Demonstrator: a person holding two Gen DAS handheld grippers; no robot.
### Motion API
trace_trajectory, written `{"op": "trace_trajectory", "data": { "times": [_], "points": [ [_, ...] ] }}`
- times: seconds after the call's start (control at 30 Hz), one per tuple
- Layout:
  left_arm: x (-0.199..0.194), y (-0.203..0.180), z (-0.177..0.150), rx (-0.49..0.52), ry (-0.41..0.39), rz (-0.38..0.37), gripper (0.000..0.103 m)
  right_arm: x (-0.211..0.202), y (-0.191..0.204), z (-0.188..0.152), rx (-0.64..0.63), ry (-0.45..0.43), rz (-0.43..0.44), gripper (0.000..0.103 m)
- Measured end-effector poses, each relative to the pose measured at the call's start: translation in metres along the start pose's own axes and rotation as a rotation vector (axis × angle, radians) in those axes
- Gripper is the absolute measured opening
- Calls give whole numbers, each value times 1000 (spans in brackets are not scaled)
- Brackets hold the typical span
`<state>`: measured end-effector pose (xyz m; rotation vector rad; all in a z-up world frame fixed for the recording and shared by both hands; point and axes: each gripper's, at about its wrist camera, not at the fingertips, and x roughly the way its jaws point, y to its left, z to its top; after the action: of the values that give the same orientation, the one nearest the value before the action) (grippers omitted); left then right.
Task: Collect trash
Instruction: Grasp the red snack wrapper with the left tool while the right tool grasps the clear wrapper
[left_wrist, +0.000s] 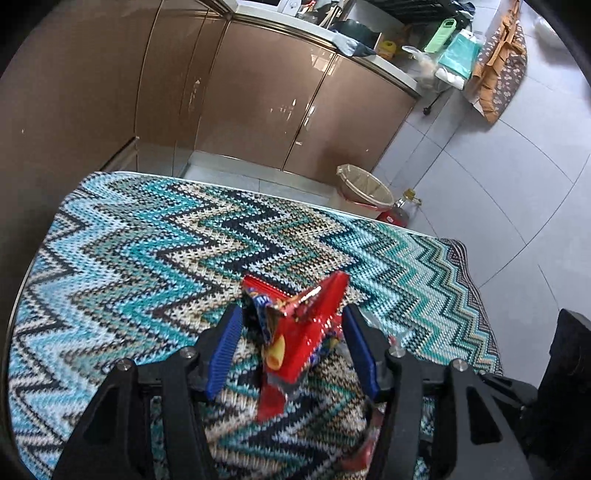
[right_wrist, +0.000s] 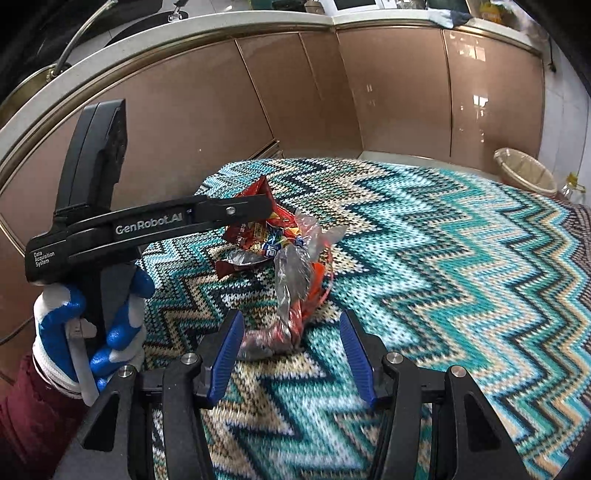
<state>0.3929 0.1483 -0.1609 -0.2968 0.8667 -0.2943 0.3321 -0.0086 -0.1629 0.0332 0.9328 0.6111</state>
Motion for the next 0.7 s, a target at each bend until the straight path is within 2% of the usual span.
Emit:
{"op": "trace_trajectory", "data": {
  "times": [0.1, 0.23, 0.5, 0.53, 0.7],
  "points": [
    [8, 1, -3, 5, 3, 7, 52, 11, -1, 2, -1, 11, 11, 51],
    [14, 3, -9, 13, -4, 12, 44, 21, -2, -1, 9, 22, 19, 51],
    [16, -6, -17, 69, -35, 44, 34, 25, -5, -9, 12, 16, 19, 51],
    [16, -7, -18, 76, -40, 49, 33, 25, -4, -11, 8, 12, 16, 49],
    [13, -12, -20, 102, -66, 71, 27, 24, -6, -9, 11, -4, 14, 23]
  ]
}}
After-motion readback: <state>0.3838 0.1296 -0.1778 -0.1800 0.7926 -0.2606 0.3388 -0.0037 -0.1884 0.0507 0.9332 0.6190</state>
